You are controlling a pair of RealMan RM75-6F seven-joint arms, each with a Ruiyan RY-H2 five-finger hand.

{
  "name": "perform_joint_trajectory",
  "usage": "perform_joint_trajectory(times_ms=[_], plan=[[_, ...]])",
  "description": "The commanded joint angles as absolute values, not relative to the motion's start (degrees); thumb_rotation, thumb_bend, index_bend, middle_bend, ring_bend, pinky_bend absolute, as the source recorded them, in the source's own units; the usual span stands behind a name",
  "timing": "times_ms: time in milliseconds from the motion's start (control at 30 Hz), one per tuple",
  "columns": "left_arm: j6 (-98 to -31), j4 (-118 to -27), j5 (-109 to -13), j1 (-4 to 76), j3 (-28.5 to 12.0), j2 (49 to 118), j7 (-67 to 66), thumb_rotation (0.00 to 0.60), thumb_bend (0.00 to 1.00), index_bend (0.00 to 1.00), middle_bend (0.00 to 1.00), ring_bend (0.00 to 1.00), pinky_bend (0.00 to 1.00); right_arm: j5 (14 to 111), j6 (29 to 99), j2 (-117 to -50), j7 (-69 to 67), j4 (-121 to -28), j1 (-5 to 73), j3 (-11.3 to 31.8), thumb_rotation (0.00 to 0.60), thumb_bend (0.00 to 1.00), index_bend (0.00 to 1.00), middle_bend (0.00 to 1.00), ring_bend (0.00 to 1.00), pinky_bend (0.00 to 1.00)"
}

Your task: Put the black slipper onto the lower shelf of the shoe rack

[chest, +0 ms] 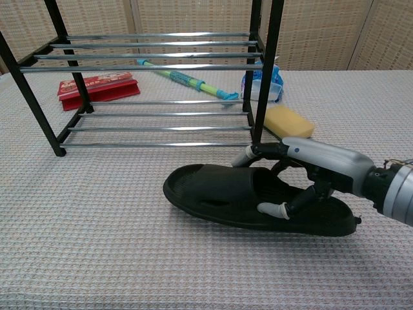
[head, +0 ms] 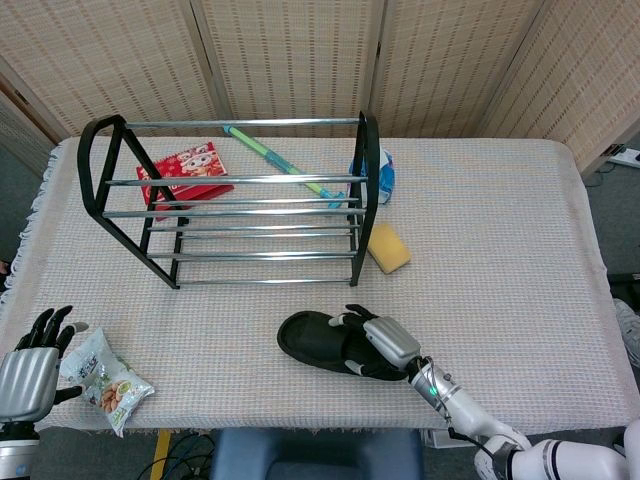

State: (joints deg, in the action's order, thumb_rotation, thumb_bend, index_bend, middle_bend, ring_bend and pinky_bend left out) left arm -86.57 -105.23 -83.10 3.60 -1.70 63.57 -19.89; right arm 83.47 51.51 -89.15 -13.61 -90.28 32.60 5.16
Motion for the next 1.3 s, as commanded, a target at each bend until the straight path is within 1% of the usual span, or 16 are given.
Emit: perform_joint_trajectory(times_ms=[33,167,233,267,333,367,400,500,767,867,933,967,1067,1100,1167,1300], plan=[[-86.59,-105.29,-83.11,3.52,-1.63,63.4,-19.87,0.6,0.17,0.31,0.14,0.1,0.32,80.5,49.72,-92.34,-11.95,-88.21,34.96,7.7,0.6,0.51,0.29,0.22,0.1,0.29],[-86.88,-105.3,-83.04,3.21,-1.56,62.97,-19.5,0.6,0.17,0.31,0.14,0.1,0.32,77.37,49.25,-97.16,-9.81,-84.49,37.15,10.35,0.6,0.5,0.29,0.21,0.1,0.29],[-87.12,-105.19,-83.01,2.94,-1.46,62.68,-19.28,0.6,0.17,0.31,0.14,0.1,0.32,75.76,48.38,-99.38,-9.32,-83.3,38.31,11.28,0.6,0.49,0.27,0.21,0.1,0.29],[-87.21,-105.15,-82.98,2.82,-1.4,62.53,-19.15,0.6,0.17,0.31,0.14,0.1,0.32,75.4,47.93,-100.03,-9.53,-83.21,38.78,11.53,0.6,0.45,0.22,0.19,0.1,0.29],[-87.48,-104.98,-82.89,2.54,-1.35,62.3,-18.86,0.6,0.17,0.3,0.14,0.1,0.32,75.46,47.31,-101.01,-10.27,-83.35,39.67,11.83,0.6,0.36,0.11,0.14,0.06,0.23],[-87.53,-104.91,-82.83,2.47,-1.35,62.23,-18.75,0.6,0.17,0.3,0.14,0.1,0.32,75.85,47.33,-101.28,-10.49,-83.37,39.99,11.86,0.6,0.31,0.05,0.1,0.02,0.16],[-87.5,-104.8,-82.77,2.43,-1.35,62.16,-18.56,0.6,0.17,0.3,0.14,0.1,0.32,76.51,47.38,-101.43,-10.68,-83.41,40.37,11.81,0.6,0.26,0.01,0.06,0.0,0.09],[-87.43,-104.41,-82.86,2.37,-1.28,62.14,-18.14,0.6,0.17,0.3,0.14,0.1,0.32,77.81,48.3,-101.13,-10.83,-83.68,40.7,11.66,0.6,0.22,0.0,0.02,0.0,0.03],[-86.83,-103.42,-82.85,2.53,-1.3,62.45,-17.28,0.6,0.17,0.3,0.14,0.1,0.32,79.7,50.43,-96.11,-10.26,-87.97,39.46,9.73,0.6,0.21,0.0,0.01,0.0,0.03],[-86.59,-103.27,-83.17,2.81,-1.39,62.64,-17.23,0.6,0.17,0.3,0.14,0.1,0.32,80.53,51.69,-92.57,-8.1,-90.63,38.34,8.18,0.6,0.21,0.0,0.01,0.0,0.03],[-86.36,-103.23,-83.26,2.97,-1.41,62.78,-17.26,0.6,0.17,0.3,0.14,0.1,0.32,80.73,52.65,-90.13,-5.73,-92.33,37.5,7.23,0.6,0.24,0.0,0.03,0.0,0.03],[-86.29,-103.18,-83.32,3.02,-1.41,62.85,-17.25,0.6,0.17,0.3,0.14,0.1,0.32,80.8,53.15,-89.12,-4.54,-92.93,37.1,6.8,0.6,0.27,0.0,0.06,0.0,0.03],[-86.04,-103.08,-83.43,3.17,-1.38,63.07,-17.27,0.6,0.17,0.3,0.14,0.1,0.32,80.41,53.15,-85.98,-1.05,-94.41,36.3,5.18,0.6,0.4,0.0,0.14,0.08,0.06],[-85.94,-103.05,-83.49,3.24,-1.37,63.16,-17.32,0.6,0.17,0.3,0.14,0.1,0.32,79.62,52.3,-84.81,0.01,-94.9,36.31,4.7,0.6,0.45,0.0,0.16,0.1,0.07],[-85.79,-103.08,-83.71,3.36,-1.32,63.26,-17.28,0.6,0.17,0.3,0.14,0.1,0.32,78.34,51.12,-83.45,1.25,-95.43,36.42,4.24,0.6,0.5,0.0,0.17,0.11,0.07],[-85.6,-103.11,-83.8,3.49,-1.3,63.4,-17.37,0.6,0.17,0.3,0.14,0.1,0.32,76.67,50.12,-81.56,3.03,-95.92,36.46,3.7,0.6,0.54,0.0,0.18,0.12,0.07]])
